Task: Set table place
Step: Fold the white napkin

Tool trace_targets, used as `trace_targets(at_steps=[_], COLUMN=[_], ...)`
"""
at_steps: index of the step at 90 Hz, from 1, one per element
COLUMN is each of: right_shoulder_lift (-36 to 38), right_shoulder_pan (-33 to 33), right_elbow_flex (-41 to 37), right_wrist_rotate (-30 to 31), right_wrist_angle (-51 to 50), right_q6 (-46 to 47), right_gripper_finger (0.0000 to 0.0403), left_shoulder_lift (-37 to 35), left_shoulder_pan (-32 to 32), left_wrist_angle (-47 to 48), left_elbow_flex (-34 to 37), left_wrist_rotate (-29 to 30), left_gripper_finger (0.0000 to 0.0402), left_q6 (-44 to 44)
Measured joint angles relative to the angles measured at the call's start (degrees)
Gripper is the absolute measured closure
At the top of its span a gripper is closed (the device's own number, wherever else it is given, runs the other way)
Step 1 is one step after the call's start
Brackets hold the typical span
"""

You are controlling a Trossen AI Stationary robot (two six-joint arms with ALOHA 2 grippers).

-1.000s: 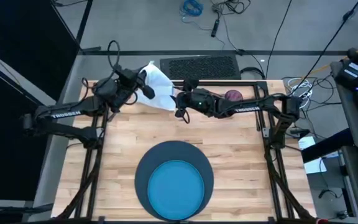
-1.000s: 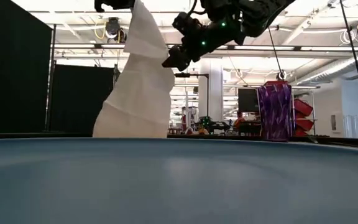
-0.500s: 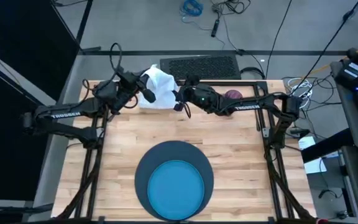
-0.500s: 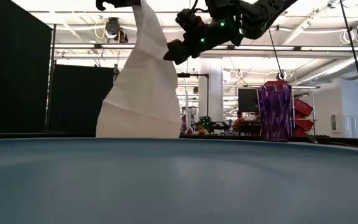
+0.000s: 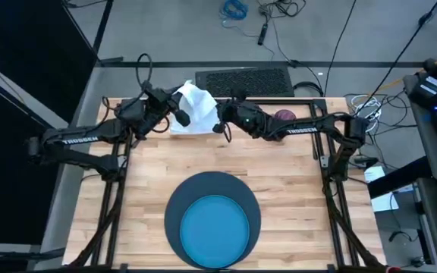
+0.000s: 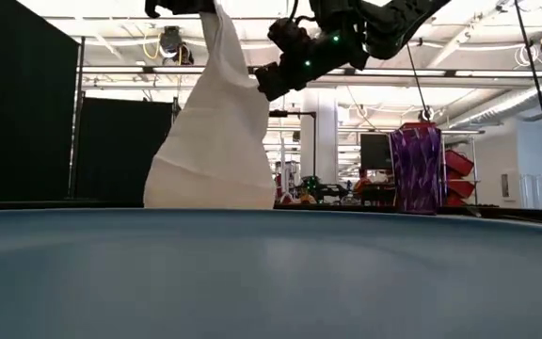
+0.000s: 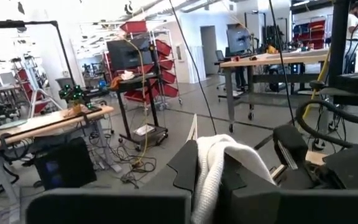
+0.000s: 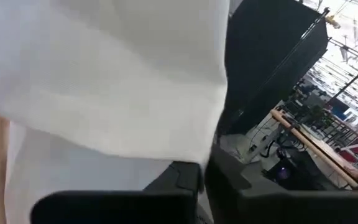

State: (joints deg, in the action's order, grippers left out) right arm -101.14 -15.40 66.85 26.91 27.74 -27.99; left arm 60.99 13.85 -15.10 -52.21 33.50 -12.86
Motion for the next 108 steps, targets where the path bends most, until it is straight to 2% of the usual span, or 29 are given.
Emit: trace_targets(at_steps=[15, 31, 53, 64, 85, 97, 108], right_shoulder_lift=[3.47, 8.77, 9.9, 9.72, 9.7, 9.7, 9.66], right_shoulder_pan=[0.33, 0.87, 3.06, 5.48, 10.19, 10.61, 9.12], right_elbow_flex=[0.0, 0.0, 0.04, 0.04, 0.04, 0.04, 0.04], right_wrist_rotate=[0.07, 0.12, -0.08, -0.13, 0.21, 0.28, 0.37], right_wrist_angle=[-2.99, -11.32, -20.62, -20.81, -22.43, -22.52, -23.45], right_q6=[0.8, 5.31, 12.36, 14.16, 17.87, 18.38, 18.85], right_gripper_finger=[0.0403, 0.0403, 0.0403, 0.0403, 0.0403, 0.0403, 0.0403], left_shoulder_lift=[-0.07, -0.07, -0.05, -0.07, 0.5, 0.88, 0.8], left_shoulder_pan=[0.0, -0.24, -5.12, -8.98, -15.74, -17.78, -17.65], left_wrist_angle=[4.26, 10.48, 15.3, 16.1, 24.98, 25.37, 25.09], left_elbow_flex=[-0.04, -0.04, -0.04, -0.04, 0.13, 1.34, 2.34], left_wrist_rotate=[1.42, 1.94, 2.98, 6.72, 13.59, 19.16, 21.19], left_gripper_finger=[0.0402, 0.0402, 0.0402, 0.0402, 0.0402, 0.0402, 0.0402], left_q6=[0.52, 4.29, 8.09, 9.17, 17.41, 18.15, 18.53])
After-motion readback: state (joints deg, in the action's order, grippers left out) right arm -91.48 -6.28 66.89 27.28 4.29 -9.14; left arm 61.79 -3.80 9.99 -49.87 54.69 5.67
